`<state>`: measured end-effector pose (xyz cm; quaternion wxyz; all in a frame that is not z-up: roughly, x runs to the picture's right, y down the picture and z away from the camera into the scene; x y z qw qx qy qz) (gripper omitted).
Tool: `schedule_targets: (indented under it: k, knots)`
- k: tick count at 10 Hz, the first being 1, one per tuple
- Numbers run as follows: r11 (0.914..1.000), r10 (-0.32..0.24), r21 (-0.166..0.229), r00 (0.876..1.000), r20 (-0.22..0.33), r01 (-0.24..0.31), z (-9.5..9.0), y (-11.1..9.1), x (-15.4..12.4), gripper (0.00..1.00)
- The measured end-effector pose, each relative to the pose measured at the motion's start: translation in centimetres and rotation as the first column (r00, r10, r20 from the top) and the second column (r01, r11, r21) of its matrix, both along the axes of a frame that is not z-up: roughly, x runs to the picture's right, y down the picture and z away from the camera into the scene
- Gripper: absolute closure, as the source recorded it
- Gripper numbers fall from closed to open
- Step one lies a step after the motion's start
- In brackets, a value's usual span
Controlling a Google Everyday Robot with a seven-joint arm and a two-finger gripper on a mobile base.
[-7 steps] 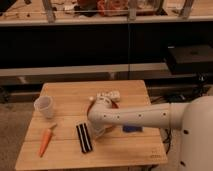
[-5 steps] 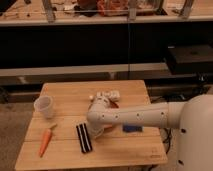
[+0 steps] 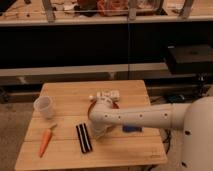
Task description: Push the eraser across the table
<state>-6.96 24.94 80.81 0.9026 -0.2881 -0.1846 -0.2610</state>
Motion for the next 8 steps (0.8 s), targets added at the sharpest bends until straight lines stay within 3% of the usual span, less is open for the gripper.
schedule_targets:
  k: [2, 5, 8]
  knots:
    - [1.0, -0.002, 0.001, 1.0, 0.001, 0.002, 0.0, 0.0, -0.7, 1.0]
    - [1.0, -0.006, 0.004, 1.0, 0.007, 0.006, 0.1, 0.0, 0.7, 1.0]
    - [0.9999, -0.014, 0.005, 1.0, 0.016, 0.014, 0.1, 0.0, -0.6, 1.0]
